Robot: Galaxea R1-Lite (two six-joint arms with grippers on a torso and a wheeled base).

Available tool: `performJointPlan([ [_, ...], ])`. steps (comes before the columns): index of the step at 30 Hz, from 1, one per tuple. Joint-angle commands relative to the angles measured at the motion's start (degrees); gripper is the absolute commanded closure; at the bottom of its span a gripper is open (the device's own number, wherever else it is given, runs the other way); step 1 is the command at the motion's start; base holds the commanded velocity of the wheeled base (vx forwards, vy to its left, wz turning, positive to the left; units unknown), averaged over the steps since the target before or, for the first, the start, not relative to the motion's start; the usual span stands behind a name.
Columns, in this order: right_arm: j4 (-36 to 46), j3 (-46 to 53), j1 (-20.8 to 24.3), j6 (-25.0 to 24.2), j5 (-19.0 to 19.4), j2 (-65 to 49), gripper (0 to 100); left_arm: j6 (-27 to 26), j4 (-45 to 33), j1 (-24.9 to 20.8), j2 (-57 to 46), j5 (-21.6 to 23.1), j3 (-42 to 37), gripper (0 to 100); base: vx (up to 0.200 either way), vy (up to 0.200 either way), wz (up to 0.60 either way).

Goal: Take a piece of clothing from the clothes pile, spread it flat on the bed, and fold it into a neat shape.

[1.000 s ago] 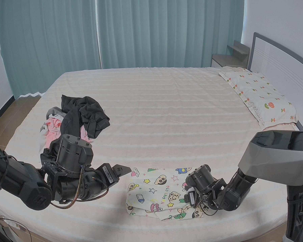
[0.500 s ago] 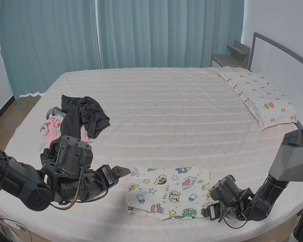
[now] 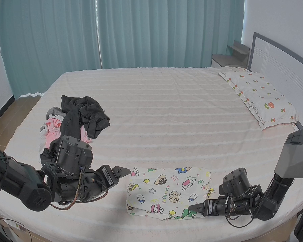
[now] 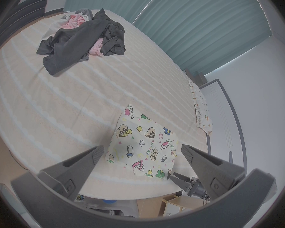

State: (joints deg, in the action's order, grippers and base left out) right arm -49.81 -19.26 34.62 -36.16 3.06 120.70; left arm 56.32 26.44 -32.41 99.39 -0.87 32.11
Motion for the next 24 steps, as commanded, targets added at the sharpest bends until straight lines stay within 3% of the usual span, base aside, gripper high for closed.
performJointPlan([
  [1, 0.06, 0.54, 1.24, 0.65, -0.16, 2.44, 0, 0.02, 0.01, -0.02, 0.1, -0.01, -0.29, 0, 0.0, 0.0, 0.0],
  [20, 2.79, -4.82, 3.0, 4.34, -2.71, 6.22, 0, 0.02, 2.39, -0.1, 0.1, -0.1, -1.26, 0, 0.0, 0.0, 0.0],
  [21, 3.4, -5.08, 3.08, 4.43, -2.71, 6.13, 100, 0.02, 2.39, -0.02, 0.1, -0.1, -1.26, 0, 0.0, 0.0, 0.0],
  [24, 4.02, -5.52, 3.0, 4.34, -3.59, 6.13, 100, 0.02, 2.39, -0.1, 0.01, -0.1, -1.26, 0, 0.0, 0.0, 0.0],
])
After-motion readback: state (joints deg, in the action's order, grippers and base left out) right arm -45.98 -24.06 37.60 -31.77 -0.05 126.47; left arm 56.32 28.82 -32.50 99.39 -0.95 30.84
